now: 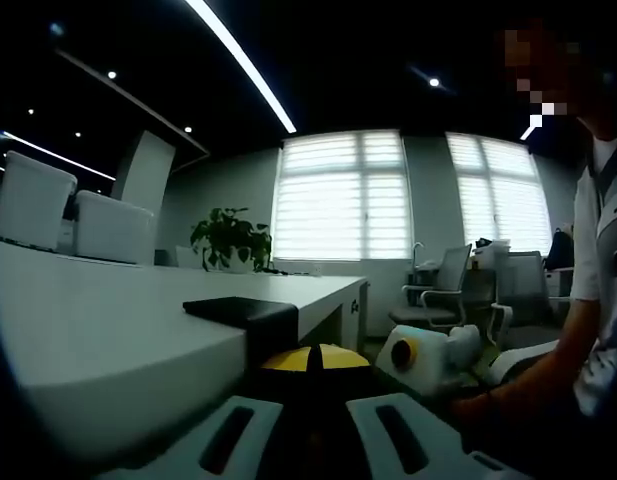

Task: Clamp the fixed fixture on the desktop, loosen the retaining clip, secure it to the edge of the desk, and tighten the retaining clip.

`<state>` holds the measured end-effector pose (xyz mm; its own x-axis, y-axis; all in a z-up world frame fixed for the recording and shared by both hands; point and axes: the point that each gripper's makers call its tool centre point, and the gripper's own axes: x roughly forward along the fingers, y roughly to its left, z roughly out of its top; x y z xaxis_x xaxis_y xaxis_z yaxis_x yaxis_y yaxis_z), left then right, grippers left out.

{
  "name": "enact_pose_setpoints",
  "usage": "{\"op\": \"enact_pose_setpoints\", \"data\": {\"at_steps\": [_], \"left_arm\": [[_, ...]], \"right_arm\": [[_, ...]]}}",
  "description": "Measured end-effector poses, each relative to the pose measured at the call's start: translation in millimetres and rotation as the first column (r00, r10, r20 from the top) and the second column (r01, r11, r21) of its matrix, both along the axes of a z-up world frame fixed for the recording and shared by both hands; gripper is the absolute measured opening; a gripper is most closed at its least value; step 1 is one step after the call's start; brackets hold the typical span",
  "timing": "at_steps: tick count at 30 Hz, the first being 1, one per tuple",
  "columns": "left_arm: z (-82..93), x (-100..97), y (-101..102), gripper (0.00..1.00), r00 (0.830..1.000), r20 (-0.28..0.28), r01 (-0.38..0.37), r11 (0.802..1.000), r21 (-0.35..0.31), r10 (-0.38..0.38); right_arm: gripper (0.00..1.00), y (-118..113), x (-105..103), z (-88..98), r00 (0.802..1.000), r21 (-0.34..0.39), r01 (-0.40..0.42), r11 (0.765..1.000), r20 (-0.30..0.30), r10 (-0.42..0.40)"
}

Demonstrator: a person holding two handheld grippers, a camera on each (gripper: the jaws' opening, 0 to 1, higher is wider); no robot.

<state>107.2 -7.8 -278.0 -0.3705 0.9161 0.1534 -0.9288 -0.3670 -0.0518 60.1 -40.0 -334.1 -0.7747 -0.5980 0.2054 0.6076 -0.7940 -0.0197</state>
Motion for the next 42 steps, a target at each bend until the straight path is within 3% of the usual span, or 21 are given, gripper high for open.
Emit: {"op": "enact_pose_setpoints", "data": {"at_steps": [7, 10, 12, 14, 19, 23, 28, 30, 32, 39, 41, 42], "left_arm": [[-0.9, -0.5, -0.1, 0.01, 1.0, 0.001, -0.001, 1.0, -0.001, 0.001], [-1.0, -0.7, -0.2, 0.01, 1.0, 0.0, -0.002, 1.0, -0.002, 0.002], [-1.1, -0.8, -0.3, 0.01, 1.0, 0.0, -0.002, 1.0, -0.004, 0.002], [-1.1, -0.9, -0.4, 0.01, 1.0, 0.0, -0.002, 1.0, -0.004, 0.002], [-1.2, -1.1, -0.4, 0.01, 1.0, -0.001, -0.001, 1.0, -0.007, 0.001], [-1.1, -1.5, -0.6, 0.01, 1.0, -0.002, -0.006, 1.0, -0.005, 0.006], [-1.3, -1.6, -1.0, 0.01, 1.0, -0.001, -0.003, 1.0, -0.007, 0.003], [-1.2, -1.9, -1.1, 0.01, 1.0, -0.002, -0.003, 1.0, -0.006, 0.003], [-1.1, -2.2, -1.0, 0.01, 1.0, -0.002, -0.003, 1.0, -0.006, 0.003], [-0.8, -2.0, -1.0, 0.01, 1.0, 0.0, 0.0, 1.0, 0.001, 0.0], [-3.3, -2.0, -0.4, 0.01, 1.0, 0.002, -0.002, 1.0, -0.012, 0.002], [-4.2, -2.1, -0.3, 0.01, 1.0, 0.003, -0.003, 1.0, -0.013, 0.003]], "right_arm": [[0.23, -0.6, 2.3, -1.6, 0.999, 0.0, 0.032, 1.0, -0.007, -0.032], [0.29, 9.8, 1.0, -7.6, 0.99, 0.03, 0.137, 0.99, 0.008, -0.138], [0.3, 15.0, 5.9, -11.7, 0.979, 0.009, 0.202, 0.979, 0.036, -0.202], [0.3, 15.8, 11.4, -14.3, 0.969, -0.014, 0.24, 0.971, 0.064, -0.238], [0.31, 7.2, 13.1, -7.4, 0.958, 0.018, 0.283, 0.959, 0.037, -0.284], [0.33, 0.0, 1.7, -13.4, 0.955, 0.067, 0.29, 0.955, 0.041, -0.293], [0.31, 2.7, -7.2, -12.3, 0.954, 0.043, 0.294, 0.955, 0.049, -0.296], [0.28, 4.6, -9.9, -12.2, 0.956, -0.002, 0.283, 0.959, 0.079, -0.282], [0.25, 7.1, -12.2, -13.2, 0.957, 0.011, 0.282, 0.959, 0.071, -0.282], [0.25, 4.4, -9.1, -14.4, 0.974, -0.006, 0.216, 0.976, 0.065, -0.216], [0.25, 1.5, -9.0, -13.5, 0.982, 0.062, 0.187, 0.981, 0.028, -0.189], [0.25, -0.3, -9.5, -13.8, 0.987, 0.063, 0.158, 0.986, 0.027, -0.159]]}}
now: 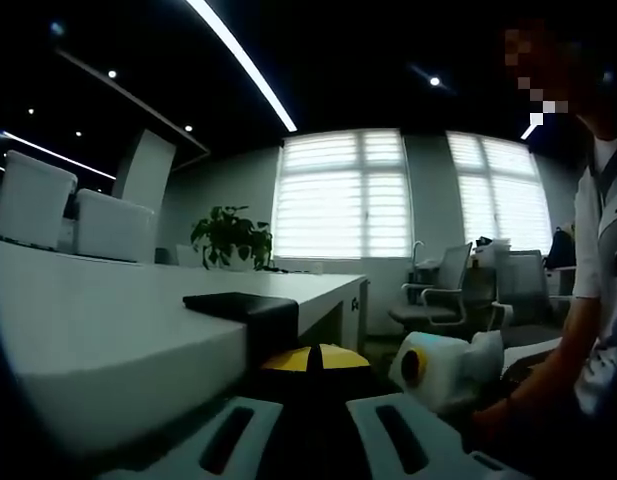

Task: Clamp the fixed fixture on the desktop, loosen the retaining clip, secure it to the edge of the desk, and tighten the retaining clip.

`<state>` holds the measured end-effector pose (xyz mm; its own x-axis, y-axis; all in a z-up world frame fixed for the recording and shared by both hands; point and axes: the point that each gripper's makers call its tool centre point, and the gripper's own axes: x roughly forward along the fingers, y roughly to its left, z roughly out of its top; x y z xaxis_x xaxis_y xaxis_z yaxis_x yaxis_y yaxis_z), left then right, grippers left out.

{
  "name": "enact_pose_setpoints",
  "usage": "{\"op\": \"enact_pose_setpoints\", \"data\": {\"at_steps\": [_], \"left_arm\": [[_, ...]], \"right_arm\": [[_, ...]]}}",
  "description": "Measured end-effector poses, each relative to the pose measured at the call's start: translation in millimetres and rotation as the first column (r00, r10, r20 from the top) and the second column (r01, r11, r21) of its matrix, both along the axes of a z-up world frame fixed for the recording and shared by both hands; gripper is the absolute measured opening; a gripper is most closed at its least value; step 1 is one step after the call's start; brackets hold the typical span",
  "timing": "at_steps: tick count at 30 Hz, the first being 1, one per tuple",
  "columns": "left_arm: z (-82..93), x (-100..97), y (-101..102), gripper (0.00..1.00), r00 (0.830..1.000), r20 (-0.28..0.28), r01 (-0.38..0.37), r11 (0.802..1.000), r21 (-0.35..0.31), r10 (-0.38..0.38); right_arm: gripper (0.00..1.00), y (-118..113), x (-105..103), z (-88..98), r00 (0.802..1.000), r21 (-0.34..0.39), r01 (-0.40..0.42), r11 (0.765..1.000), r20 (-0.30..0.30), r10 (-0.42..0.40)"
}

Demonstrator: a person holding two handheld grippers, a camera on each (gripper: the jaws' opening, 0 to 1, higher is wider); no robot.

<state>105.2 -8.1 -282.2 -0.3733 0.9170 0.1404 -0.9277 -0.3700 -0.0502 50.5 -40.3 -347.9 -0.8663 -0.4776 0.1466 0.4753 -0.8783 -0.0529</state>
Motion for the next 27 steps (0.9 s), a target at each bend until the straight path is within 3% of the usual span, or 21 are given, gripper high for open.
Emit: {"op": "enact_pose_setpoints", "data": {"at_steps": [2, 12, 18, 27], "left_arm": [[-1.0, 0.0, 0.4, 0.01, 1.0, 0.005, 0.001, 1.0, 0.002, -0.001], [-1.8, 2.1, 1.0, 0.01, 1.0, 0.008, 0.005, 1.0, -0.002, -0.005], [-2.2, 2.9, 0.7, 0.01, 1.0, 0.009, 0.005, 1.0, 0.001, -0.005], [1.0, 3.7, 0.1, 0.01, 1.0, 0.009, 0.0, 1.0, 0.009, 0.0]], "right_arm": [[0.25, -1.5, 0.6, 0.4, 0.998, -0.025, -0.063, 0.998, 0.003, 0.063], [0.25, -1.2, 0.7, 2.1, 0.989, -0.017, -0.145, 0.989, -0.015, 0.144], [0.25, -4.3, -2.6, 5.0, 0.989, 0.006, -0.144, 0.99, -0.016, 0.144], [0.32, -4.0, 11.0, 4.1, 0.997, -0.072, -0.073, 0.995, 0.002, 0.073]]}}
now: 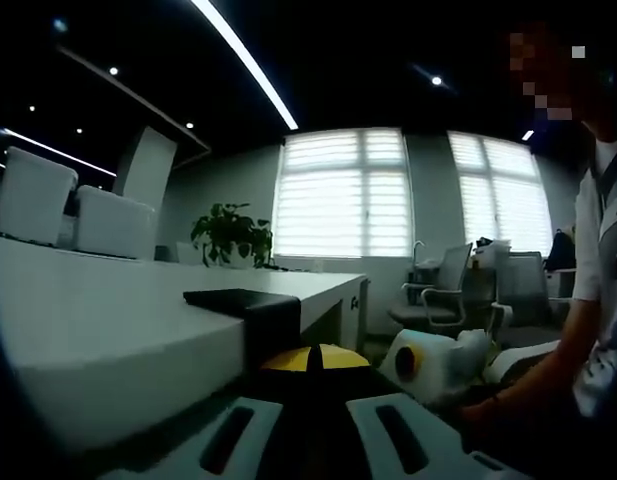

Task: Clamp the fixed fixture on the desktop, loosen the retaining clip, secure it to the edge of the desk, and tighten the retaining clip.

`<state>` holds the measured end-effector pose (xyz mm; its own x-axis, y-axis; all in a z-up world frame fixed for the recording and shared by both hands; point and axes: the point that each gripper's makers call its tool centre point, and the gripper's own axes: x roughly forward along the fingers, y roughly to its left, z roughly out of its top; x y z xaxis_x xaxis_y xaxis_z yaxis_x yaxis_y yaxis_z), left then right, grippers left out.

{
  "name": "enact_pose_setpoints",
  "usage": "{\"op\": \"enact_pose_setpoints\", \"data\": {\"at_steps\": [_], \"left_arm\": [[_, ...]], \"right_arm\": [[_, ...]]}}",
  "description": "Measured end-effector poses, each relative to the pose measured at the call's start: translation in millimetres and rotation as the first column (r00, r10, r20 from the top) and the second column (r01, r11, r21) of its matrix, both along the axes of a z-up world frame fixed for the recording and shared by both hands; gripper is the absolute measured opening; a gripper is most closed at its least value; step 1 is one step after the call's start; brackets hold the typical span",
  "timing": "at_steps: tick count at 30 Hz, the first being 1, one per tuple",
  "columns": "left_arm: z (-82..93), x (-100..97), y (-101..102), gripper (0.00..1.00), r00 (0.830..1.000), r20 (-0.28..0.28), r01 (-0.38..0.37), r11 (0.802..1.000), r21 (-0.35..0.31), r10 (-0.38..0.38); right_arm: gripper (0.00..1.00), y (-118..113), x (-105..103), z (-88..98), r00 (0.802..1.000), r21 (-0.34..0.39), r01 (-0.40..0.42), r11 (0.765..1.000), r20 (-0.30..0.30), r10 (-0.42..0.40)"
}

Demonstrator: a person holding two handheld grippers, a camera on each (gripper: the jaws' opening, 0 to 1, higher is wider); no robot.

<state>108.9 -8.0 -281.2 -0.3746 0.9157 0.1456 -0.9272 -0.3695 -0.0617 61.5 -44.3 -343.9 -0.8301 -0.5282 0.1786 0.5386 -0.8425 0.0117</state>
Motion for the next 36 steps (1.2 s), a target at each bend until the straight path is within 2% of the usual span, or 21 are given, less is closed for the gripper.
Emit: {"op": "enact_pose_setpoints", "data": {"at_steps": [3, 9, 14, 19, 22, 27, 29, 33, 36], "left_arm": [[6.9, 0.8, -1.2, 0.01, 1.0, -0.009, -0.005, 1.0, 0.011, 0.005], [19.4, 1.6, -5.5, 0.01, 1.0, -0.019, -0.018, 0.999, 0.041, 0.019], [21.9, 2.0, -5.3, 0.01, 0.999, -0.027, -0.021, 0.999, 0.042, 0.022], [22.1, -1.6, -6.0, 0.01, 0.999, -0.025, -0.019, 0.999, 0.046, 0.021], [21.9, -2.7, -5.8, 0.01, 0.999, -0.025, -0.02, 0.999, 0.047, 0.021], [22.6, -4.5, -6.2, 0.01, 0.999, -0.026, -0.02, 0.999, 0.051, 0.021], [22.6, -5.0, -6.4, 0.01, 0.999, -0.027, -0.019, 0.999, 0.051, 0.021], [22.9, -7.1, -7.1, 0.01, 1.0, -0.024, -0.018, 0.998, 0.054, 0.02], [22.8, -7.9, -7.1, 0.01, 1.0, -0.023, -0.019, 0.998, 0.055, 0.021]], "right_arm": [[0.36, -1.7, 0.6, 0.3, 1.0, -0.007, 0.029, 1.0, -0.001, -0.029], [0.35, 1.4, -9.0, 5.9, 0.994, -0.018, 0.105, 0.994, 0.002, -0.105], [0.27, 6.2, -16.0, 6.3, 0.991, 0.017, 0.134, 0.991, 0.004, -0.134], [0.26, 3.7, -13.3, 5.6, 0.998, 0.038, 0.064, 0.997, -0.02, -0.063], [0.26, -1.1, -13.2, 4.7, 0.999, 0.077, -0.012, 0.997, -0.029, 0.014], [0.26, -4.8, -10.8, 3.6, 0.989, 0.116, -0.141, 0.983, -0.022, 0.145], [0.26, -5.1, -14.4, 2.9, 0.985, 0.12, -0.165, 0.979, -0.025, 0.169], [0.27, -7.3, -11.4, 2.9, 0.984, 0.128, -0.17, 0.977, -0.023, 0.174], [0.27, -4.8, -9.8, -0.5, 0.993, 0.141, -0.117, 0.983, -0.018, 0.121]]}}
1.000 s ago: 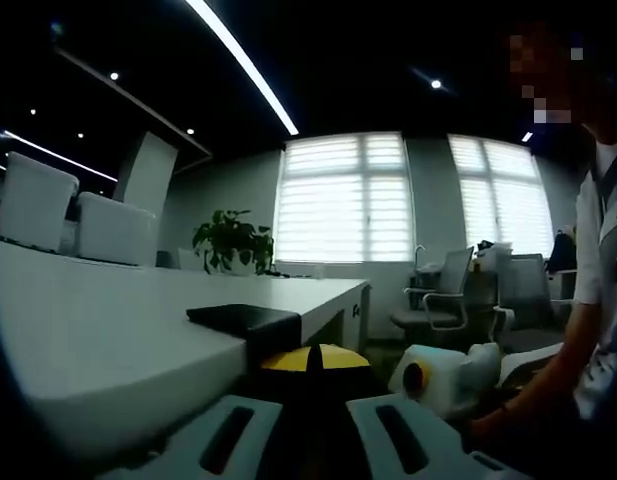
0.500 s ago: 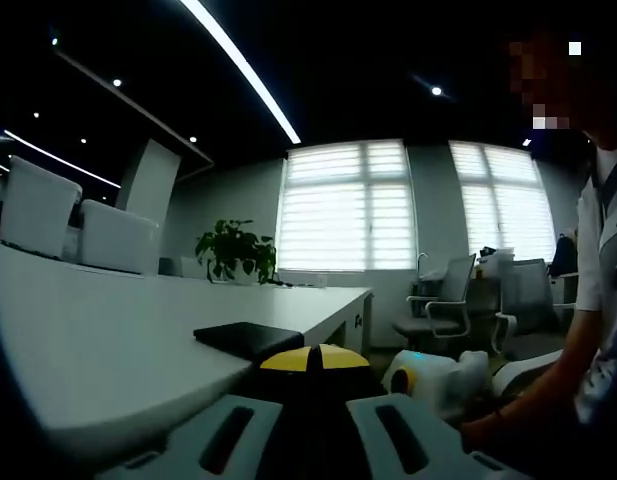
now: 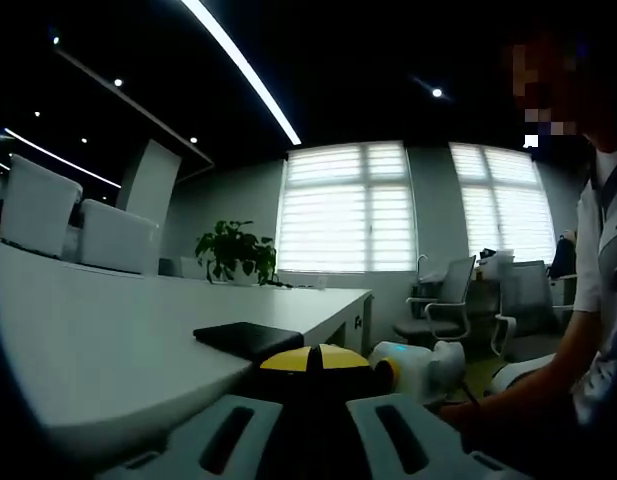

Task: Clamp the fixed fixture on the desktop, loosen the retaining clip, secure it to the edge of the desk, and tighten the retaining clip.

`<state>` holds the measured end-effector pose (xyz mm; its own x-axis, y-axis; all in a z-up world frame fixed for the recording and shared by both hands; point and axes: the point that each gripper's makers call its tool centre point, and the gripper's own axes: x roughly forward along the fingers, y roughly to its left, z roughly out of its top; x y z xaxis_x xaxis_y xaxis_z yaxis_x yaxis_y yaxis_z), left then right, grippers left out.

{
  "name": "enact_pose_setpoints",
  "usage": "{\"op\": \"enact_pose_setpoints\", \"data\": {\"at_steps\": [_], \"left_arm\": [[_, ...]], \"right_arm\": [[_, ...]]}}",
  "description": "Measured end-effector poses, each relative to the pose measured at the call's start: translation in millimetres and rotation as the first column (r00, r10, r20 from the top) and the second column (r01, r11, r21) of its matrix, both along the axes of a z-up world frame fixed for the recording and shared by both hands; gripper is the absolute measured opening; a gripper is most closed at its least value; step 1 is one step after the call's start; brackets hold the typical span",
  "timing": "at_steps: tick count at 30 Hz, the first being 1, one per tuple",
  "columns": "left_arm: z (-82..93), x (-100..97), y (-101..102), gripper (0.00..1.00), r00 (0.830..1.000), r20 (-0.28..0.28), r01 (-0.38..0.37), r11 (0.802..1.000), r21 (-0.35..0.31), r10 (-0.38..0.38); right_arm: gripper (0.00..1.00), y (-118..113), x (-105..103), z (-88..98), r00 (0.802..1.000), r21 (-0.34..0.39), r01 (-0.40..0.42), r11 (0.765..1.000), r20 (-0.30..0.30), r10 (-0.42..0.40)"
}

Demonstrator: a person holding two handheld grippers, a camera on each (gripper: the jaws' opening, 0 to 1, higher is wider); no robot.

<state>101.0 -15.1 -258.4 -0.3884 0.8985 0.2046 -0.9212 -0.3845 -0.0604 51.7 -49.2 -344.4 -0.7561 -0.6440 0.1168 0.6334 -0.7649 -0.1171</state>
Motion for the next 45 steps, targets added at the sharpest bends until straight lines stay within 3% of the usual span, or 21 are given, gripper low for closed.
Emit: {"op": "enact_pose_setpoints", "data": {"at_steps": [2, 3, 4, 7, 11, 14, 16, 21, 24, 29, 34, 40, 45], "left_arm": [[0.0, -0.7, -0.2, 0.01, 1.0, 0.0, 0.0, 1.0, 0.001, 0.0], [-0.3, -0.6, -0.1, 0.01, 1.0, -0.001, 0.0, 1.0, -0.001, 0.0], [-0.5, -0.4, 0.0, 0.01, 1.0, 0.0, 0.0, 1.0, -0.002, 0.0], [-1.3, 0.0, 0.3, 0.01, 1.0, -0.001, 0.0, 1.0, -0.005, 0.0], [-1.7, 0.7, 0.7, 0.01, 1.0, -0.001, 0.0, 1.0, -0.009, 0.0], [-1.9, 1.4, 1.1, 0.01, 1.0, -0.001, 0.0, 1.0, -0.01, 0.0], [-1.9, 1.6, 1.1, 0.01, 1.0, -0.001, 0.0, 1.0, -0.01, 0.0], [-1.8, 1.7, 1.1, 0.01, 1.0, -0.001, 0.001, 1.0, -0.005, -0.001], [-2.1, 2.0, 1.1, 0.01, 1.0, -0.001, 0.001, 1.0, -0.006, -0.001], [-2.3, 2.6, 1.0, 0.01, 1.0, 0.0, 0.001, 1.0, -0.008, -0.001], [-2.4, 3.1, 0.9, 0.01, 1.0, 0.0, 0.003, 1.0, -0.007, -0.003], [-2.7, 4.8, 1.2, 0.01, 1.0, -0.003, 0.006, 1.0, -0.008, -0.006], [-2.5, 4.6, 1.2, 0.01, 1.0, -0.004, 0.004, 1.0, -0.002, -0.004]], "right_arm": [[0.29, 7.5, -1.4, -2.7, 0.996, 0.008, 0.091, 0.996, -0.006, -0.091], [0.36, 17.4, -3.8, 1.6, 0.98, -0.006, 0.195, 0.981, -0.043, -0.195], [0.39, 18.3, -2.8, 0.9, 0.973, -0.016, 0.228, 0.974, -0.041, -0.228], [0.37, 8.8, 5.7, -3.2, 0.972, -0.056, 0.236, 0.97, 0.015, -0.235], [0.38, 3.6, 5.0, -1.9, 0.956, -0.039, 0.293, 0.955, 0.007, -0.293], [0.41, 5.1, 1.0, -0.6, 0.951, -0.115, 0.308, 0.944, 0.058, -0.303], [0.39, 6.2, -3.0, -1.2, 0.948, -0.108, 0.317, 0.942, 0.056, -0.313], [0.26, 15.5, -8.9, -1.1, 0.942, -0.114, 0.334, 0.936, 0.065, -0.328], [0.25, 15.5, -8.6, -1.8, 0.951, -0.11, 0.309, 0.945, 0.072, -0.302], [0.25, 11.3, -7.3, -1.2, 0.975, -0.088, 0.222, 0.971, 0.02, -0.221], [0.25, 9.5, -7.1, -1.4, 0.99, -0.07, 0.142, 0.987, 0.008, -0.141], [0.25, 4.5, -6.4, -1.5, 0.998, -0.051, 0.062, 0.997, 0.008, -0.062], [0.25, 4.3, -3.4, -2.3, 0.998, -0.024, 0.059, 0.998, -0.014, -0.059]]}}
